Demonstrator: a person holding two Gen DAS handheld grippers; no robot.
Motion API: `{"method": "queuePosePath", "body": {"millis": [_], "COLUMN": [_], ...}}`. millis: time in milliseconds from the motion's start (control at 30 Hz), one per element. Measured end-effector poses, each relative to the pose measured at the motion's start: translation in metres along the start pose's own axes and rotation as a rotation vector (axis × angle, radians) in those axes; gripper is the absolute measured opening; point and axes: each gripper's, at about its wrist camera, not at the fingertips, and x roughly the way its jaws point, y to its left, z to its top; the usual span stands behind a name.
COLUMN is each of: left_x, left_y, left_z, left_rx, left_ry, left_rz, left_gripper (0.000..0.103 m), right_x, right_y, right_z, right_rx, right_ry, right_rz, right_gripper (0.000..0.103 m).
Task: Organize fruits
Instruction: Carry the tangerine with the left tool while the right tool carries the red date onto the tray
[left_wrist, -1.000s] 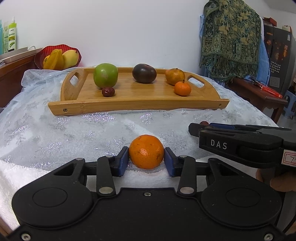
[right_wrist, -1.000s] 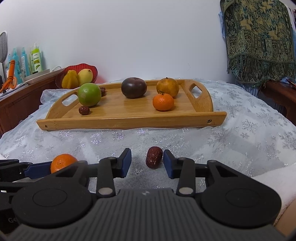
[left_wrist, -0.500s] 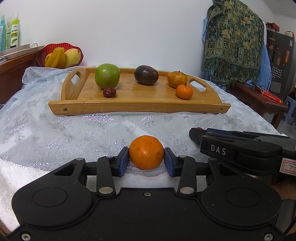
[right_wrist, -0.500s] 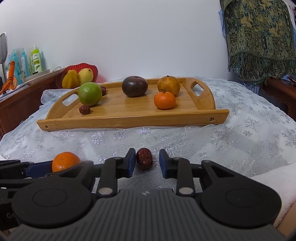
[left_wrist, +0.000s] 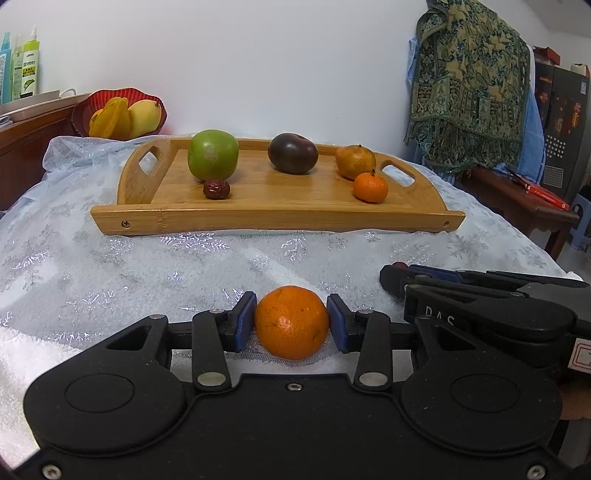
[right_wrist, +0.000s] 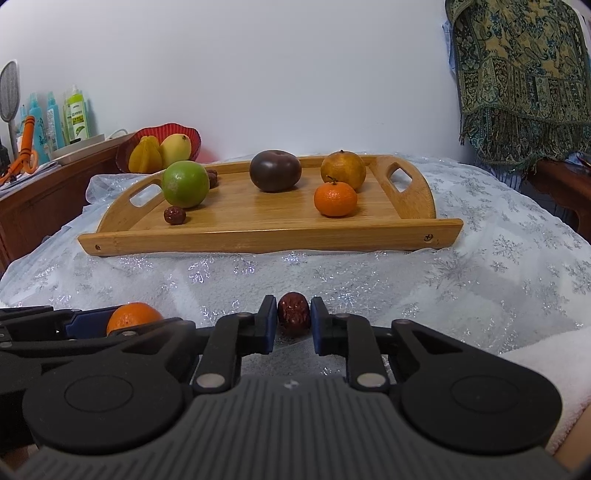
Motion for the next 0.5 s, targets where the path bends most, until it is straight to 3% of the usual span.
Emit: {"method": "queuePosePath", "body": {"millis": [500], "left_x": [0.004], "left_y": [-0.002], "left_z": [0.01], "left_rx": [0.021], "left_ry": [0.001], "left_rz": [0.008], "left_gripper": [0.038], "right_x": [-0.004], "right_y": [-0.001], "right_z": [0.004], "right_rx": [0.007], "right_ry": [-0.035], "right_rz": [0.005], "right_gripper": [0.022]}}
